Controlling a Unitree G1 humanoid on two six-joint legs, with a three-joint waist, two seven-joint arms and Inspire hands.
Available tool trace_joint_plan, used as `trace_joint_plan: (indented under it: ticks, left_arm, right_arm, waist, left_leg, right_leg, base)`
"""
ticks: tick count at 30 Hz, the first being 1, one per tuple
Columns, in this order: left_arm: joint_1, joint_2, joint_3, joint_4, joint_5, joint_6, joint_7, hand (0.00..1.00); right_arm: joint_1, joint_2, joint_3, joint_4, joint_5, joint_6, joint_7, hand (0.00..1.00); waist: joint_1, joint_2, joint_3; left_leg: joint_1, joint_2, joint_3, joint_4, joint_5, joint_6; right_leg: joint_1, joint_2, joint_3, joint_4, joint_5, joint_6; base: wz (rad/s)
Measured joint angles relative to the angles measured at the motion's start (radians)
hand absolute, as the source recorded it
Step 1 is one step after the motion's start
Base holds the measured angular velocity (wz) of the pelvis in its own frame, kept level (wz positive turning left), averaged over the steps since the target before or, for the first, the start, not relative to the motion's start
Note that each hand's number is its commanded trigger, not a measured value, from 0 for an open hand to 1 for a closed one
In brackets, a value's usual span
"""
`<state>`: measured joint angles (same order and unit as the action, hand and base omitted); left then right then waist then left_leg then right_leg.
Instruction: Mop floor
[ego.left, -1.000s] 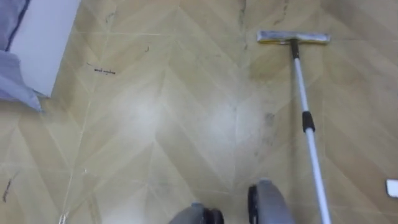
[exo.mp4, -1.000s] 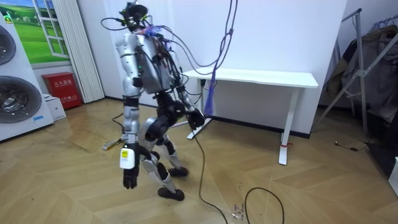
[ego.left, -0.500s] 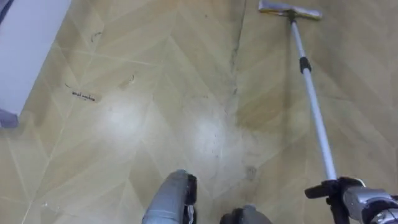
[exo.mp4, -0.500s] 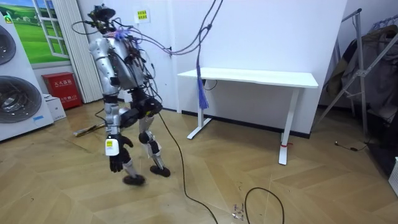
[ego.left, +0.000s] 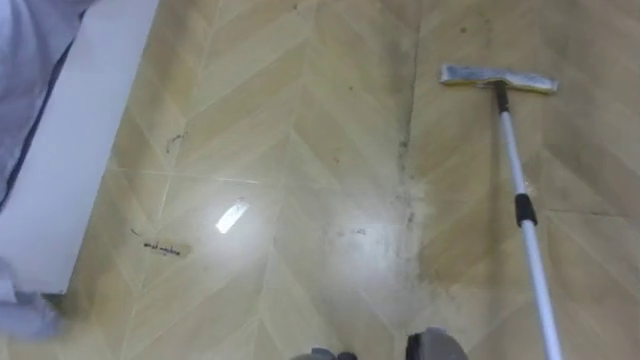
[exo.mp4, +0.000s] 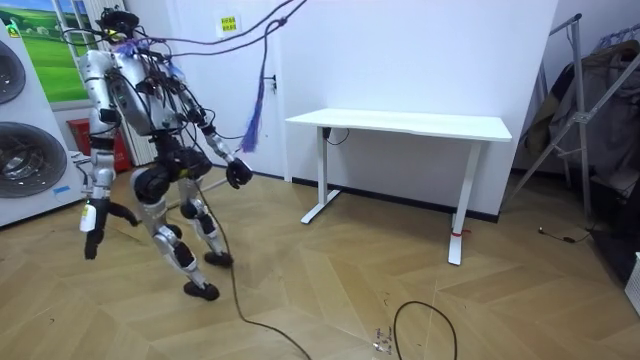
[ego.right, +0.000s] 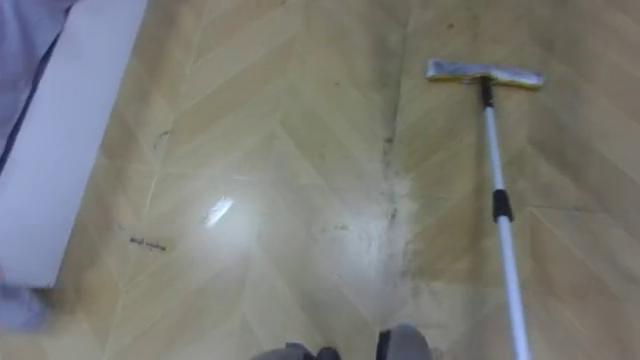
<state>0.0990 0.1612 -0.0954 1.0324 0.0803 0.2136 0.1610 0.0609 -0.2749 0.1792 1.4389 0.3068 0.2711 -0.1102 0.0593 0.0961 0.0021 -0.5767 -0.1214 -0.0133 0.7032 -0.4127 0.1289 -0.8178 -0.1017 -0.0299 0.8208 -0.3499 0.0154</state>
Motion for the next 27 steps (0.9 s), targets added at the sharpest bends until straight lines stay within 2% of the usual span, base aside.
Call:
trace_joint_plan:
  ticks: [1,2,3,4,5,6,7,8,9,10,11,12,13,14,15,16,17,18,19,20,21,22,23,24,25,26,27]
  left_arm:
    - [0.001,-0.003,0.000,0.006,0.001,0.012,0.003,0.00]
    - [0.005,-0.010,0.002,0.012,0.000,0.031,0.004,0.00]
    - [0.006,-0.012,0.002,0.012,-0.002,0.039,0.004,0.00]
    - [0.006,-0.011,0.001,0.012,-0.013,0.051,0.004,0.00]
    - [0.010,-0.008,-0.004,0.014,-0.047,0.058,0.008,0.00]
    - [0.012,-0.005,-0.009,0.013,-0.073,0.060,0.011,0.00]
    - [0.016,0.003,-0.029,0.006,-0.113,0.063,0.016,0.00]
    - [0.017,0.011,-0.046,-0.002,-0.141,0.062,0.021,0.00]
    - [0.019,0.014,-0.049,-0.011,-0.154,0.061,0.023,0.00]
    - [0.021,0.021,-0.057,-0.028,-0.167,0.059,0.024,0.00]
    - [0.030,0.026,-0.062,-0.042,-0.166,0.058,0.024,0.00]
    - [0.054,0.028,-0.062,-0.069,-0.156,0.062,0.021,0.00]
    - [0.069,0.029,-0.062,-0.084,-0.150,0.064,0.020,0.00]
    - [0.087,0.028,-0.063,-0.100,-0.150,0.063,0.007,0.00]
    - [0.094,0.028,-0.063,-0.102,-0.148,0.064,-0.002,0.00]
    - [0.099,0.031,-0.060,-0.094,-0.139,0.065,-0.024,0.00]
    - [0.097,0.031,-0.055,-0.087,-0.120,0.066,-0.039,0.00]
    - [0.096,0.028,-0.053,-0.086,-0.113,0.065,-0.045,0.00]
    - [0.075,0.026,-0.051,-0.079,-0.102,0.060,-0.058,0.00]
    - [0.055,0.024,-0.044,-0.072,-0.085,0.054,-0.064,0.00]
    - [0.047,0.024,-0.041,-0.067,-0.084,0.047,-0.062,0.00]
    - [0.035,0.022,-0.039,-0.072,-0.067,0.026,-0.060,0.00]
    - [0.019,0.017,-0.040,-0.072,-0.041,0.014,-0.053,0.00]
    - [0.013,0.014,-0.040,-0.071,-0.030,0.011,-0.048,0.00]
    - [0.010,0.012,-0.043,-0.071,-0.025,0.004,-0.037,0.00]
    - [0.010,0.009,-0.043,-0.069,-0.023,0.004,-0.033,0.00]
    - [0.011,0.007,-0.044,-0.066,-0.016,0.006,-0.033,0.00]
  right_arm:
    - [-0.007,0.009,-0.005,-0.002,-0.002,0.017,0.006,1.00]
    - [-0.023,0.010,-0.010,-0.002,-0.006,0.033,0.014,1.00]
    - [-0.033,0.008,-0.016,-0.001,-0.009,0.041,0.015,1.00]
    - [-0.069,-0.002,-0.027,0.005,-0.017,0.058,0.017,1.00]
    - [-0.130,-0.022,-0.038,0.028,-0.035,0.071,0.018,1.00]
    - [-0.167,-0.036,-0.039,0.040,-0.045,0.074,0.019,1.00]
    - [-0.237,-0.067,-0.039,0.040,-0.061,0.079,0.019,1.00]
    - [-0.313,-0.094,-0.036,0.036,-0.061,0.067,0.020,1.00]
    - [-0.347,-0.107,-0.030,0.032,-0.060,0.058,0.021,1.00]
    - [-0.405,-0.122,-0.008,0.016,-0.051,0.045,0.022,1.00]
    - [-0.441,-0.137,0.005,-0.001,-0.032,0.022,0.022,1.00]
    - [-0.477,-0.134,0.017,-0.015,-0.018,0.005,0.028,1.00]
    - [-0.485,-0.131,0.019,-0.028,-0.007,0.002,0.034,1.00]
    - [-0.484,-0.127,0.024,-0.049,0.011,0.001,0.051,1.00]
    - [-0.480,-0.125,0.023,-0.050,0.020,0.001,0.057,1.00]
    - [-0.459,-0.119,0.023,-0.049,0.032,0.001,0.068,1.00]
    - [-0.416,-0.116,0.023,-0.043,0.035,0.000,0.074,1.00]
    - [-0.389,-0.121,0.023,-0.040,0.037,0.000,0.078,1.00]
    - [-0.338,-0.130,0.024,-0.022,0.037,-0.001,0.079,1.00]
    - [-0.286,-0.137,0.038,-0.003,0.036,-0.001,0.079,1.00]
    - [-0.257,-0.140,0.044,0.000,0.036,-0.001,0.078,1.00]
    - [-0.194,-0.144,0.045,-0.001,0.036,-0.002,0.071,1.00]
    - [-0.146,-0.136,0.045,0.000,0.036,-0.005,0.054,1.00]
    - [-0.127,-0.128,0.045,0.000,0.036,-0.009,0.046,1.00]
    - [-0.094,-0.103,0.041,-0.001,0.037,-0.016,0.032,1.00]
    - [-0.077,-0.072,0.033,-0.003,0.037,-0.021,0.015,1.00]
    - [-0.072,-0.056,0.033,-0.004,0.037,-0.021,0.007,1.00]
  waist:
    - [0.002,-0.010,0.0058]
    - [0.003,-0.009,0.0024]
    - [0.005,-0.011,0.0033]
    - [0.013,-0.018,0.0090]
    - [0.025,-0.031,0.0159]
    - [0.031,-0.035,0.0163]
    - [0.037,-0.046,0.0193]
    - [0.051,-0.060,0.0272]
    - [0.057,-0.069,0.0282]
    - [0.068,-0.084,0.0320]
    - [0.099,-0.100,0.0337]
    - [0.133,-0.117,0.0342]
    - [0.139,-0.123,0.0336]
    - [0.140,-0.123,0.0304]
    - [0.140,-0.116,0.0252]
    - [0.137,-0.120,0.0271]
    - [0.122,-0.127,0.0203]
    - [0.118,-0.123,0.0214]
    - [0.117,-0.118,0.0215]
    - [0.116,-0.104,0.0175]
    - [0.114,-0.094,0.0126]
    - [0.105,-0.068,-0.0013]
    - [0.089,-0.046,-0.0012]
    - [0.080,-0.035,-0.0022]
    - [0.052,-0.020,-0.0037]
    - [0.035,-0.012,-0.0008]
    - [0.025,-0.011,-0.0003]
  left_leg:
    - [0.022,-0.001,-0.023,0.001,-0.018,-0.012]
    - [0.040,0.001,-0.051,0.017,-0.043,-0.026]
    - [0.044,0.005,-0.054,0.041,-0.052,-0.039]
    - [0.035,0.011,-0.037,0.120,-0.056,-0.055]
    - [-0.015,0.038,0.003,0.264,-0.035,-0.093]
    - [-0.049,0.054,0.021,0.352,-0.008,-0.120]
    - [-0.125,0.080,0.047,0.516,0.089,-0.156]
    - [-0.197,0.094,0.067,0.639,0.216,-0.161]
    - [-0.231,0.095,0.068,0.687,0.259,-0.160]
    - [-0.296,0.100,0.067,0.737,0.257,-0.157]
    - [-0.353,0.126,0.078,0.720,0.234,-0.135]
    - [-0.380,0.141,0.084,0.638,0.197,-0.133]
    - [-0.383,0.142,0.082,0.566,0.182,-0.133]
    - [-0.370,0.141,0.081,0.372,0.167,-0.132]
    - [-0.355,0.140,0.080,0.266,0.169,-0.135]
    - [-0.328,0.142,0.097,0.138,0.203,-0.090]
    - [-0.291,0.123,0.120,0.119,0.184,-0.048]
    - [-0.274,0.110,0.121,0.119,0.170,-0.029]
    - [-0.246,0.087,0.128,0.127,0.134,-0.010]
    - [-0.220,0.075,0.137,0.141,0.098,0.008]
    - [-0.210,0.069,0.139,0.147,0.082,0.016]
    - [-0.199,0.062,0.136,0.152,0.056,0.027]
    - [-0.182,0.052,0.129,0.140,0.045,0.033]
    - [-0.173,0.047,0.124,0.130,0.042,0.035]
    - [-0.153,0.036,0.118,0.099,0.041,0.035]
    - [-0.131,0.037,0.117,0.070,0.040,0.033]
    - [-0.119,0.037,0.115,0.055,0.038,0.030]
  right_leg:
    - [-0.003,0.007,-0.010,-0.088,0.049,-0.009]
    - [0.010,0.012,-0.020,-0.097,0.082,-0.019]
    - [0.020,0.008,-0.031,-0.086,0.084,-0.020]
    - [0.035,-0.008,-0.053,-0.043,0.077,-0.026]
    - [0.036,-0.007,-0.061,0.016,0.039,-0.049]
    - [0.036,-0.003,-0.061,0.048,0.014,-0.053]
    - [0.030,-0.002,-0.061,0.106,-0.032,-0.065]
    - [0.028,-0.001,-0.059,0.153,-0.072,-0.072]
    - [0.027,0.000,-0.058,0.171,-0.090,-0.073]
    - [0.028,0.007,-0.054,0.197,-0.120,-0.073]
    - [0.037,0.022,-0.051,0.207,-0.133,-0.070]
    - [0.058,0.029,-0.051,0.201,-0.147,-0.080]
    - [0.074,0.030,-0.051,0.196,-0.157,-0.078]
    - [0.122,0.030,-0.057,0.169,-0.177,-0.063]
    - [0.148,0.030,-0.058,0.152,-0.189,-0.056]
    - [0.201,0.019,-0.061,0.121,-0.210,-0.041]
    - [0.250,-0.007,-0.066,0.090,-0.220,-0.011]
    - [0.266,-0.010,-0.048,0.081,-0.222,-0.006]
    - [0.275,-0.022,-0.027,0.123,-0.204,0.015]
    - [0.259,-0.032,-0.014,0.201,-0.156,0.024]
    - [0.240,-0.037,-0.005,0.248,-0.120,0.028]
    - [0.194,-0.037,0.006,0.330,-0.058,0.034]
    - [0.143,-0.036,0.018,0.378,-0.049,0.032]
    - [0.115,-0.032,0.020,0.392,-0.049,0.032]
    - [0.055,-0.022,0.029,0.392,-0.049,0.032]
    - [0.004,0.000,0.040,0.347,-0.047,0.031]
    - [-0.014,0.008,0.043,0.302,-0.045,0.031]
  base:
    - [-0.11]
    - [0.00]
    - [0.15]
    - [0.07]
    - [0.00]
    - [0.00]
    - [0.00]
    - [0.07]
    - [0.15]
    - [0.00]
    - [-0.25]
    - [-0.40]
    - [-0.21]
    - [0.07]
    - [0.17]
    - [0.32]
    - [0.40]
    - [0.45]
    - [0.20]
    - [0.06]
    - [0.00]
    - [0.00]
    - [0.04]
    - [0.11]
    - [0.04]
    - [0.00]
    - [-0.13]
